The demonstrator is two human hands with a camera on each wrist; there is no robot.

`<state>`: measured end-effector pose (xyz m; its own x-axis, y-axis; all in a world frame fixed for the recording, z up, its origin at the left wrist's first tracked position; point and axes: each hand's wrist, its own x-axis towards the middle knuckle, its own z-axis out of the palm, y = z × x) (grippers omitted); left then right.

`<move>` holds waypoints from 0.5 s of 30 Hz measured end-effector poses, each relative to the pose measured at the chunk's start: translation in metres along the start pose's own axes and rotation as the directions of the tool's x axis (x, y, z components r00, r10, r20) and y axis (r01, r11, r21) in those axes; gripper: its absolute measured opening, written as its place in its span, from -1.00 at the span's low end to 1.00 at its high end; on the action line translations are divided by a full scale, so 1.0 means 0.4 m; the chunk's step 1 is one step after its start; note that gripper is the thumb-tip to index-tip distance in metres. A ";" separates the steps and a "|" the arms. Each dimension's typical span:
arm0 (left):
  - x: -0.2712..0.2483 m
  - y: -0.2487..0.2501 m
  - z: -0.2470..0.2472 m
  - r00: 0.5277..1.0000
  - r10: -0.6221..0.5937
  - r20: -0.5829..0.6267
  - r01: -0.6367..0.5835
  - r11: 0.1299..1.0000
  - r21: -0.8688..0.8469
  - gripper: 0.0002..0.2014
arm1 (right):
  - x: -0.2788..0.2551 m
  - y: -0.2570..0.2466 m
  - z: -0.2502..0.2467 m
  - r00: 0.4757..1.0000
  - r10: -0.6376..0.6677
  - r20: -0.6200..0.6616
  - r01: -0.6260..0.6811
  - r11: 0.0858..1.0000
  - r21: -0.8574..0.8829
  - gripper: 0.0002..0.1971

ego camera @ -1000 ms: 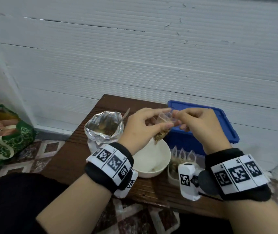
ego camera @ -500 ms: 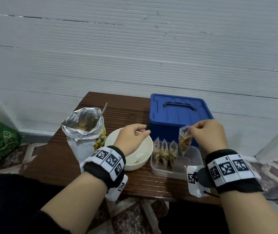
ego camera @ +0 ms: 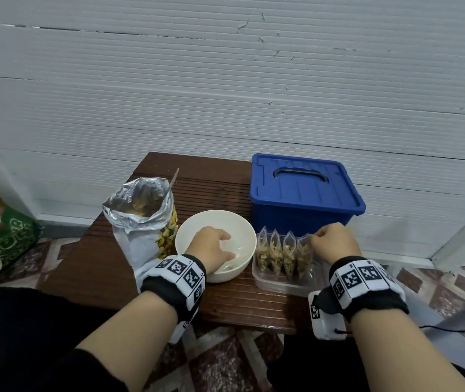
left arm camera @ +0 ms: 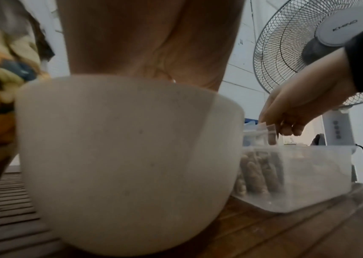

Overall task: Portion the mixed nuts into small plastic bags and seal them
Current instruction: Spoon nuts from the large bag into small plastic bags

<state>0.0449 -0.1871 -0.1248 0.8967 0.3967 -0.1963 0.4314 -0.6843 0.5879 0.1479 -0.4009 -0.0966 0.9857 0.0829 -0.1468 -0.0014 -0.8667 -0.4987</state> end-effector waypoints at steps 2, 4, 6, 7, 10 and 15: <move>0.003 -0.003 0.002 0.999 -0.018 -0.043 0.017 1.000 -0.016 -0.60 | -0.003 -0.003 -0.009 1.000 -0.004 -0.013 0.004 1.000 -0.001 -0.72; 0.004 -0.006 0.001 0.996 -0.038 -0.076 0.033 0.998 -0.061 -0.72 | -0.008 -0.011 -0.016 0.999 -0.014 -0.032 0.014 1.000 -0.022 -0.73; 0.007 -0.009 -0.002 0.994 -0.046 -0.101 0.036 0.995 -0.097 -0.85 | -0.014 -0.020 -0.023 0.998 -0.032 -0.055 0.030 0.999 -0.045 -0.76; 0.007 -0.009 -0.006 0.992 -0.047 -0.115 0.033 0.992 -0.118 -0.93 | -0.016 -0.025 -0.025 0.997 -0.040 -0.067 0.036 0.998 -0.060 -0.76; 0.003 -0.009 -0.021 0.987 -0.039 -0.154 0.013 0.985 -0.170 -0.84 | -0.023 -0.041 -0.034 0.994 -0.065 -0.092 0.055 0.993 -0.105 -0.77; -0.002 -0.007 -0.042 0.974 -0.050 -0.221 -0.018 0.955 -0.295 -0.89 | -0.044 -0.072 -0.049 0.976 -0.135 -0.169 0.102 0.977 -0.189 -0.75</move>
<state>0.0413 -0.1753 -0.1129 0.8301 0.5555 -0.0476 0.3669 -0.4800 0.7969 0.1339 -0.3869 -0.0628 0.9911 0.1143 0.0684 0.1309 -0.9312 -0.3401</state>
